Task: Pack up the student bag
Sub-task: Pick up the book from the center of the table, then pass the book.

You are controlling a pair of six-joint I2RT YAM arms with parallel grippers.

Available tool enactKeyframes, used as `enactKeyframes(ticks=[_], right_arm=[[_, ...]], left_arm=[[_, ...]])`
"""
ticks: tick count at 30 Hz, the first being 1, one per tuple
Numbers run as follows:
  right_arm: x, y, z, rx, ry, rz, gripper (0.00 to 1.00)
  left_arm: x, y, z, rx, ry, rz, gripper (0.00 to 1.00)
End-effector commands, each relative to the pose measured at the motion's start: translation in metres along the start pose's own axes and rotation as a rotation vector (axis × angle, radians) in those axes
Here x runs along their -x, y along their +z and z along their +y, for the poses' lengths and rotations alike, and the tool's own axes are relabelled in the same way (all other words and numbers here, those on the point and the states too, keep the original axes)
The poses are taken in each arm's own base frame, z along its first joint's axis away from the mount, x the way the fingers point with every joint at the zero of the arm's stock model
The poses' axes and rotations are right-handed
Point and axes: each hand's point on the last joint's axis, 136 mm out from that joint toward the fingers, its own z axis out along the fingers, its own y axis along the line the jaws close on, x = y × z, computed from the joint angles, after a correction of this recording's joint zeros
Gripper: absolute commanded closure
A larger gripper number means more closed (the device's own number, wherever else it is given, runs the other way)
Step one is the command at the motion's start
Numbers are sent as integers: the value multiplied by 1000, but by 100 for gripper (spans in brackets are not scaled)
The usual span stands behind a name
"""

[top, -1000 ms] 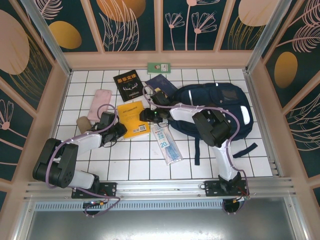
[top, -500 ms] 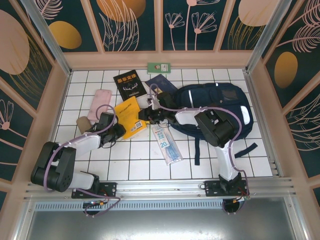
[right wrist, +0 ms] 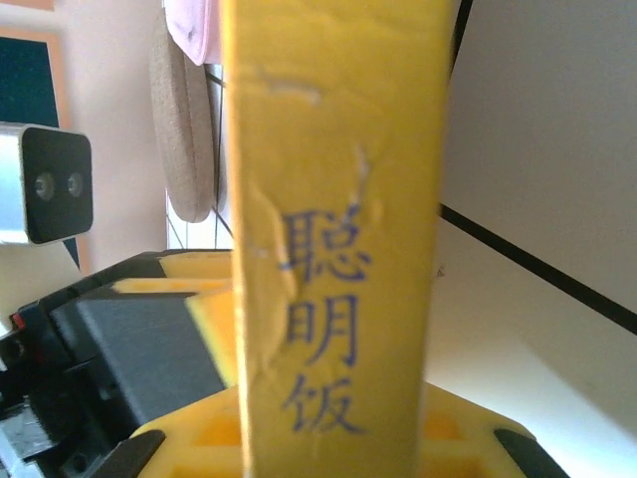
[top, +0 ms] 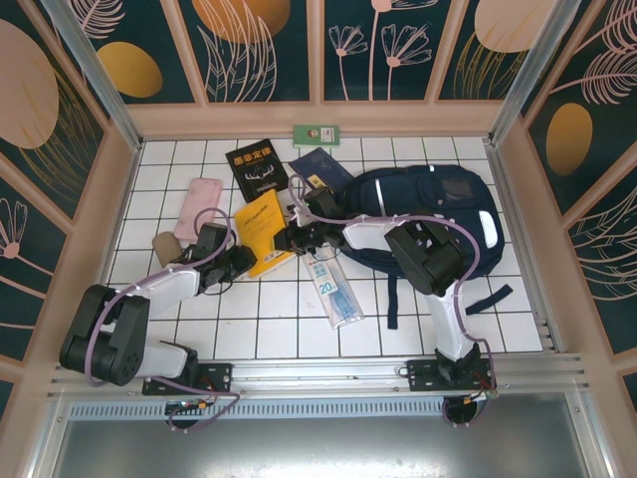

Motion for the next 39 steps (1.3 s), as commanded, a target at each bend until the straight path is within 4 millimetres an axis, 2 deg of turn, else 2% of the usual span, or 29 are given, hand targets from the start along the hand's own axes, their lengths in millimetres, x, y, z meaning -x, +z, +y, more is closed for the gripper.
enactKeyframes(ticks=[1, 5, 10, 15, 22, 25, 29, 35, 37, 39], right_arm=[[24, -35, 44, 59, -113, -97, 100], [39, -66, 58, 115, -113, -161, 100], [52, -106, 89, 251, -134, -215, 100], [55, -131, 118, 372, -157, -234, 100], [48, -141, 142, 493, -163, -221, 100], [44, -142, 145, 517, -162, -213, 100], [37, -142, 149, 536, -171, -192, 100], [35, -141, 141, 513, -171, -188, 100], [37, -139, 132, 466, -166, -197, 81], [42, -138, 115, 372, -164, -220, 65]], left_arm=[[17, -19, -29, -92, -8, -33, 44], [37, -40, -64, -252, -56, -74, 23], [52, -59, -107, -477, -94, -77, 11], [61, -67, -134, -619, -124, -52, 11], [71, -81, -162, -788, -147, -34, 17], [74, -86, -168, -822, -148, -40, 25], [80, -98, -176, -887, -153, -53, 42], [83, -113, -185, -940, -146, -68, 80], [83, -116, -185, -928, -132, -82, 94], [84, -116, -183, -900, -117, -97, 99]])
